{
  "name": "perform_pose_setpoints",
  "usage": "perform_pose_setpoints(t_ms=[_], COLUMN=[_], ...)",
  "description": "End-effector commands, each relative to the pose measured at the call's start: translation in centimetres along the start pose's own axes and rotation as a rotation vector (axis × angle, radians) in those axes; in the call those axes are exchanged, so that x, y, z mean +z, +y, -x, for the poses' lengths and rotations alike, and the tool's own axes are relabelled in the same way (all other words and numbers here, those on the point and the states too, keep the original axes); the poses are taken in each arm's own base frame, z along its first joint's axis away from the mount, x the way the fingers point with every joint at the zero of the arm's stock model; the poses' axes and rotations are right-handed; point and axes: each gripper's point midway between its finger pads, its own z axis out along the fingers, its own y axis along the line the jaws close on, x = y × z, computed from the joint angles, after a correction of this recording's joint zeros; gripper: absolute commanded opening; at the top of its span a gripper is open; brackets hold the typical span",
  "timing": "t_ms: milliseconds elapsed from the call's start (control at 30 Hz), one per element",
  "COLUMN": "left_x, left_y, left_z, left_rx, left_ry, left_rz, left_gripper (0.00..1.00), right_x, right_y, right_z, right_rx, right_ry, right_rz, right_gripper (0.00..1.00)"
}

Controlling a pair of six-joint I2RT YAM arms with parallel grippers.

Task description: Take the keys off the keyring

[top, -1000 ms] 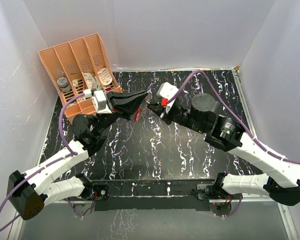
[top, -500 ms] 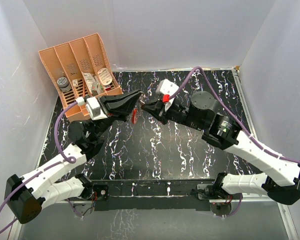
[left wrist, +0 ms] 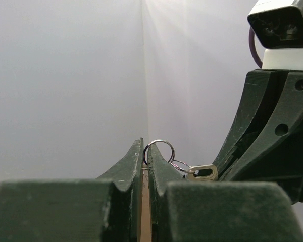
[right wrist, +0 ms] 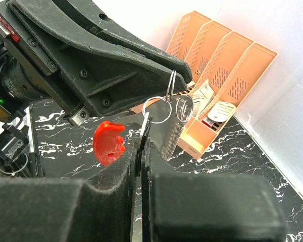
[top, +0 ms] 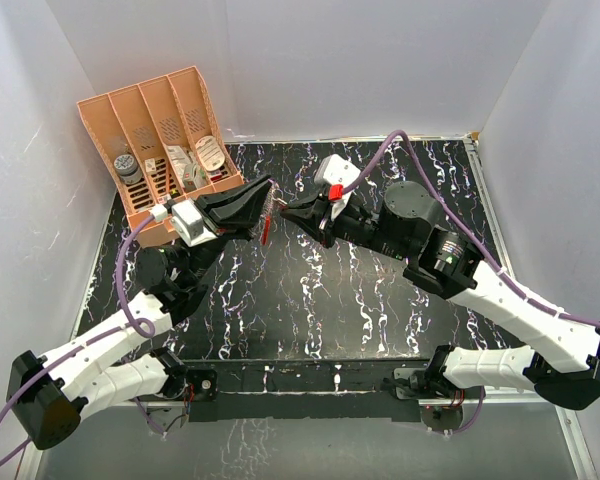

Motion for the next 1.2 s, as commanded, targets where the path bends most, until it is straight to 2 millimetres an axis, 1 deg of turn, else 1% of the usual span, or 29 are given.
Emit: perform_pose_setpoints(t_ms=[0, 167, 367, 567, 800, 1033, 1167], left_x=[-0.4, -0.5, -0.6, -0.9, -1.7, -1.7, -1.4], left_y=[5.5, 6.0, 6.0, 6.3, 6.6, 5.7, 4.7], left_z=[3.3, 3.5, 2.8, 2.2, 1.8, 0.8, 0.2], left_rx=[0.116, 0.131, 0.137, 0.162, 0.185, 0.18, 0.155], left_ry=[-0.104, -0.101, -0.067, -0.027, 0.013, 0.067, 0.099], left_rz=[0.267, 0.297, 0.294, 0.304, 0.316, 0.266, 0.206], left_gripper=[0.0, 0.0, 0.0, 0.0, 0.0, 0.0, 0.0], right_x=[-1.2, -1.5, -2.0, -2.4, -3.2, -3.7, -3.2], right_y=[3.8, 3.5, 3.0, 2.0, 0.3, -1.5, -2.2], right_z=[1.0, 1.5, 2.5, 4.2, 7.0, 9.7, 10.5], right_rx=[0.037, 0.029, 0.012, -0.018, -0.065, -0.124, -0.162], right_ry=[-0.009, -0.016, -0.035, -0.052, -0.089, -0.111, -0.097], right_rz=[0.176, 0.164, 0.139, 0.099, 0.024, -0.044, -0.064], right_gripper=[0.0, 0.0, 0.0, 0.0, 0.0, 0.0, 0.0])
